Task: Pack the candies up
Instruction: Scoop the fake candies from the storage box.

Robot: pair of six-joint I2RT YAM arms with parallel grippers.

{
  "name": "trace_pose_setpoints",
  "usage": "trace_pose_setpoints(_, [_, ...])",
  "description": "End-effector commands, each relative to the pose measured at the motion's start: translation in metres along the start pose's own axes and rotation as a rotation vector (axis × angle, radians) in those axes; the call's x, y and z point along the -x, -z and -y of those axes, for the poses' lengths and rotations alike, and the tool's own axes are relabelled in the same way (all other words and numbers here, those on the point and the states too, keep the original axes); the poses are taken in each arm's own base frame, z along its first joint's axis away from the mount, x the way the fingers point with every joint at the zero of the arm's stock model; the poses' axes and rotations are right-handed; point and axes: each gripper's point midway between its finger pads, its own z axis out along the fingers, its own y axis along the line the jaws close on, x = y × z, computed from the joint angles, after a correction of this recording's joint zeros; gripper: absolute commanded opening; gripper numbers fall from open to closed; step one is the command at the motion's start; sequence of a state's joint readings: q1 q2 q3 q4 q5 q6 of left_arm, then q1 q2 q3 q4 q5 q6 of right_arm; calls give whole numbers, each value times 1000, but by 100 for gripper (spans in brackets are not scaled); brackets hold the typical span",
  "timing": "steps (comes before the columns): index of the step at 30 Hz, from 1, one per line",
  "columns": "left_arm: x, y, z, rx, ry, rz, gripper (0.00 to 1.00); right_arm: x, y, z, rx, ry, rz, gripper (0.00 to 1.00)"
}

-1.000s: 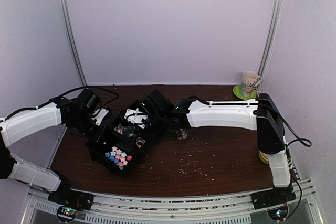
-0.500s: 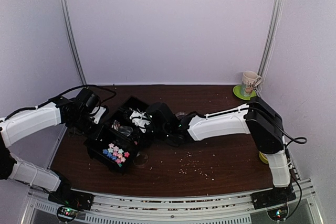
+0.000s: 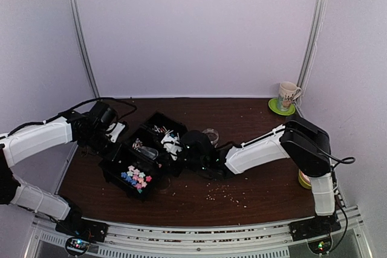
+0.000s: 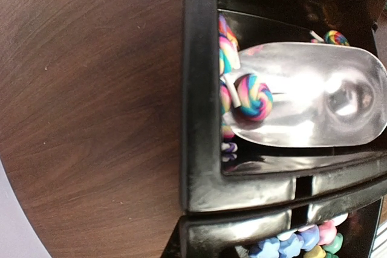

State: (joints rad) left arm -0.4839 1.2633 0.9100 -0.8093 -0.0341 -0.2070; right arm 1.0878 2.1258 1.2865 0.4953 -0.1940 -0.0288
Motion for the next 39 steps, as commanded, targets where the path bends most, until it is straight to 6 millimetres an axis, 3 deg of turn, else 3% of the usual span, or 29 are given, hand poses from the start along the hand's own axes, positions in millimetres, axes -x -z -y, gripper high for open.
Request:
trace_pose_setpoints(1, [86,35,17,-111,22,320,0,60,19,-16,19,9,208,0])
trace_pose_setpoints(17, [83,26,9,-93,50,284,0,81,41,2,-87,39,312,0])
trace_pose_setpoints(29, [84,28,6,-91,59,291,0,76,55,21,-134,35,300,0])
trace_pose_setpoints(39, [84,29,2,-81,72,295,0,78,92,40,-202,45,249,0])
